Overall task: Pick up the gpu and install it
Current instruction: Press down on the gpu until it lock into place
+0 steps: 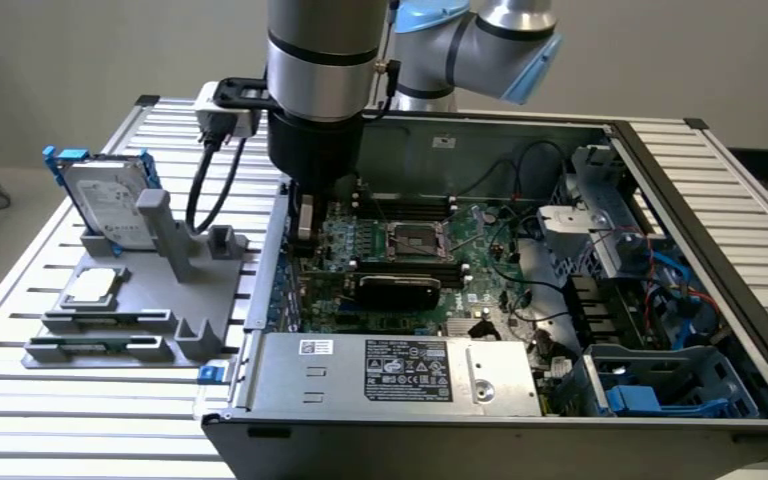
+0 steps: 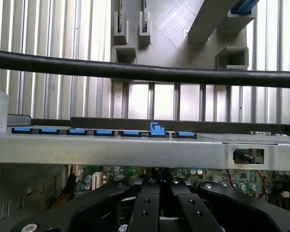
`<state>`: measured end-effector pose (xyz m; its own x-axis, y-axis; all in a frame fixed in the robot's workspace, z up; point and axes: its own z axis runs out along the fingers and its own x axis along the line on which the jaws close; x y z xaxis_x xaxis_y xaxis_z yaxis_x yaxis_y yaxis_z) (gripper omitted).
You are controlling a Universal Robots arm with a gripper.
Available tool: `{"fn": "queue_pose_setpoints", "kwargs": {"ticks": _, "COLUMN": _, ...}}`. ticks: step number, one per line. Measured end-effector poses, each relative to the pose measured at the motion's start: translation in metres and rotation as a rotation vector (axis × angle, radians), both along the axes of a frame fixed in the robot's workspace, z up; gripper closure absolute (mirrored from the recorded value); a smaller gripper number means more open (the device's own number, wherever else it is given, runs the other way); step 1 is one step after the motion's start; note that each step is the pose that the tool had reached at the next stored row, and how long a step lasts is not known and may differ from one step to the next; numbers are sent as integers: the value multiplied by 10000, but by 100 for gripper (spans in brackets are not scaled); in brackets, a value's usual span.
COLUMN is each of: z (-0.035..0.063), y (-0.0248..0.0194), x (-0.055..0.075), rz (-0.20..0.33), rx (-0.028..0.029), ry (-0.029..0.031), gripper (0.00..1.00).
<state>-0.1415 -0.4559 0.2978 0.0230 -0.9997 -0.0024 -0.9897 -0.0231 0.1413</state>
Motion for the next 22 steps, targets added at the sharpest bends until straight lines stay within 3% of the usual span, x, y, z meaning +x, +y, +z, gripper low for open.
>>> {"fn": "queue_pose_setpoints", "kwargs": {"ticks": 4, "z": -13, "y": 4, "x": 0, "rz": 0, "rx": -44, "ry": -2, "gripper": 89}}
{"fn": "queue_pose_setpoints", "kwargs": {"ticks": 8, "z": -7, "y": 7, "x": 19, "rz": -8, "rx": -38, "ry": 1, "gripper": 89}}
{"fn": "queue_pose_setpoints", "kwargs": {"ticks": 17, "z": 36, "y": 6, "x": 276, "rz": -1, "rx": -46, "ry": 8, "gripper": 89}}
{"fn": "queue_pose_setpoints", "kwargs": {"ticks": 22, "z": 40, "y": 6, "x": 480, "rz": -2, "rx": -46, "ry": 8, "gripper": 89}}
